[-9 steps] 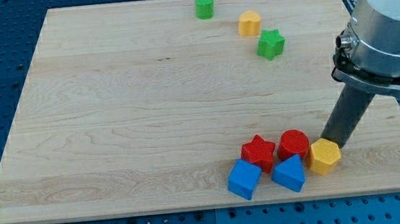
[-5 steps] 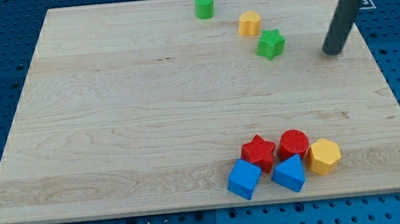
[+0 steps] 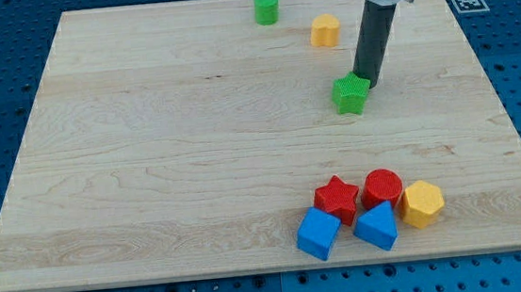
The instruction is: Move the green star above the yellow hexagon
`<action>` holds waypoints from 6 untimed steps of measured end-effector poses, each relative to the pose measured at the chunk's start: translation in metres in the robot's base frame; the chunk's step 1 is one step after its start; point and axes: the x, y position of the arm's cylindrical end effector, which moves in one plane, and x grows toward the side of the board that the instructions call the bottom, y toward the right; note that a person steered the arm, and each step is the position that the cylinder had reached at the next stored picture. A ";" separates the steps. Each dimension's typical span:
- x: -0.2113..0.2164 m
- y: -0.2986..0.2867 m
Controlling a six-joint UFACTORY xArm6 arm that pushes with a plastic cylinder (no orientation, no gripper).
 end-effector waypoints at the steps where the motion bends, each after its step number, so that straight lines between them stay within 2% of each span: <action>1: -0.038 -0.023; 2: -0.020 -0.038; 4: 0.105 -0.003; 6: 0.110 0.002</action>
